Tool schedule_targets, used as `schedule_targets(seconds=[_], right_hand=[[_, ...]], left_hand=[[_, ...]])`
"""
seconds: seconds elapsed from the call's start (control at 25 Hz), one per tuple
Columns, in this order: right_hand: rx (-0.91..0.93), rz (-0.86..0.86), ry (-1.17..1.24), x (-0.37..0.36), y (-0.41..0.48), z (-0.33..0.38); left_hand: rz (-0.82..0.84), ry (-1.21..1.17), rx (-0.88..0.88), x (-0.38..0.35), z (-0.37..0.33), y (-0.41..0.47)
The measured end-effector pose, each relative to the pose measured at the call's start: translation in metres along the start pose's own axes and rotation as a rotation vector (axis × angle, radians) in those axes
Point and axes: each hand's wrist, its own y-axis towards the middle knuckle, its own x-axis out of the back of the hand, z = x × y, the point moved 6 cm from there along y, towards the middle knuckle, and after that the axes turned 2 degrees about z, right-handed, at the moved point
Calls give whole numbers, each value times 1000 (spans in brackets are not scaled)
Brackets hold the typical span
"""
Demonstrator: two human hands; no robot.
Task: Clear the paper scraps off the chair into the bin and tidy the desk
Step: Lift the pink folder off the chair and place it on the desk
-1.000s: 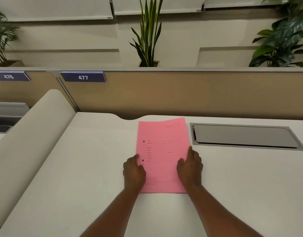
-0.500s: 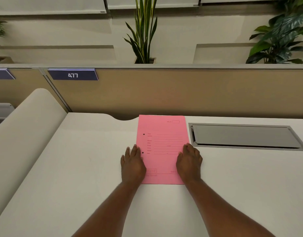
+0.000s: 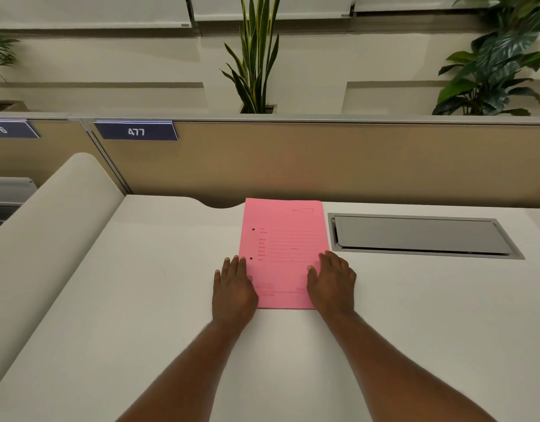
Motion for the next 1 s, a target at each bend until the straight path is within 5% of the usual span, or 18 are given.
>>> schedule_targets(seconds=[0.44, 1.0], right_hand=[[153, -104, 128, 111, -106, 15], [394, -89, 379, 257, -354, 18]], left_hand=[[-317, -125, -59, 94, -37, -143], [-612, -256, 42, 169, -50, -486]])
